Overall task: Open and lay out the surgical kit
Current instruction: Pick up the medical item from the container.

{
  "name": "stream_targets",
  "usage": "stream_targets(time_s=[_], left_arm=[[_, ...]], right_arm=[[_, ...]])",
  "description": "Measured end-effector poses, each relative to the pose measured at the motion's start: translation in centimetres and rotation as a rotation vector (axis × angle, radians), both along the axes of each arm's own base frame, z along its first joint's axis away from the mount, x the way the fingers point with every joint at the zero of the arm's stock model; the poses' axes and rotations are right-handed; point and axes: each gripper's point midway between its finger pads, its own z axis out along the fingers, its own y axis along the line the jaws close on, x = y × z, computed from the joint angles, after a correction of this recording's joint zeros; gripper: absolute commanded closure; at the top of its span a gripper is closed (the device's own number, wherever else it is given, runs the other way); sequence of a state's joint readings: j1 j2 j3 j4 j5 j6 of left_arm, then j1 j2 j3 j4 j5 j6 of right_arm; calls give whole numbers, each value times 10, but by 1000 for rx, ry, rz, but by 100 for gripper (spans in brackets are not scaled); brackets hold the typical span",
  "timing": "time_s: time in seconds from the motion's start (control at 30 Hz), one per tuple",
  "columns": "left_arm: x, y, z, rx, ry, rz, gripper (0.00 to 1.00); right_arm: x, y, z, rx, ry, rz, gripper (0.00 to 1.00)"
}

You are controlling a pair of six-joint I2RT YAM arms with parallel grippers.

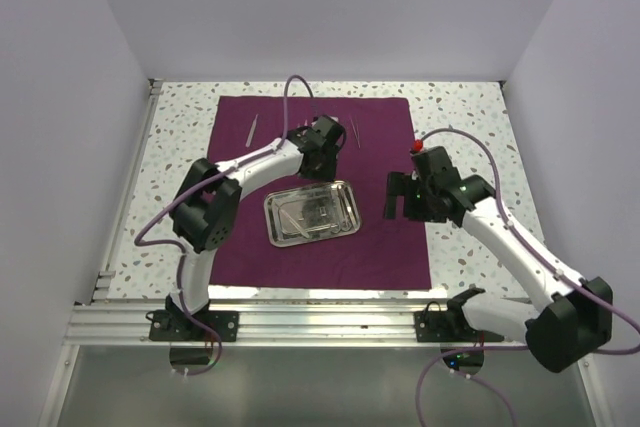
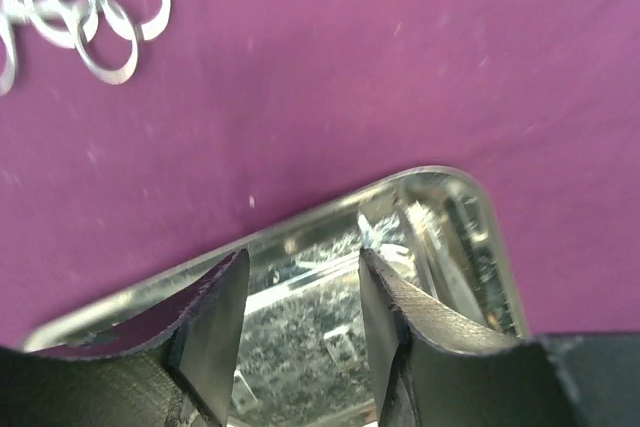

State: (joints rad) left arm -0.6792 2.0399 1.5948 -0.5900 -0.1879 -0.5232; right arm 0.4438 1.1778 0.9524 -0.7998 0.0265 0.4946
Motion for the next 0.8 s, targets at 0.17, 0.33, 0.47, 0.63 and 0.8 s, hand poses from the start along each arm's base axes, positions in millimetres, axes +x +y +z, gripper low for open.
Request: stream_targets(time_s=[0.17,0.33,0.47,0.63,0.8], left_arm=[[-19,-4,-13,6,48,30,50],[-32,-21,-15,-14,59,31,50],[-40,-31,-21,-20,71,32,50],[-40,-35,-37,-17,93,54,52],[-31,-39,-39,-5,72,67,56]], right_arm=[[-14,-6,20,36,-76,2,5],[-26,-12,25,44,-89,4,5],[-31,-11,24,48,-69,16,5],[-34,-12,22,41,-57,23,5],[-37,-14,22,37,-52,27,5]])
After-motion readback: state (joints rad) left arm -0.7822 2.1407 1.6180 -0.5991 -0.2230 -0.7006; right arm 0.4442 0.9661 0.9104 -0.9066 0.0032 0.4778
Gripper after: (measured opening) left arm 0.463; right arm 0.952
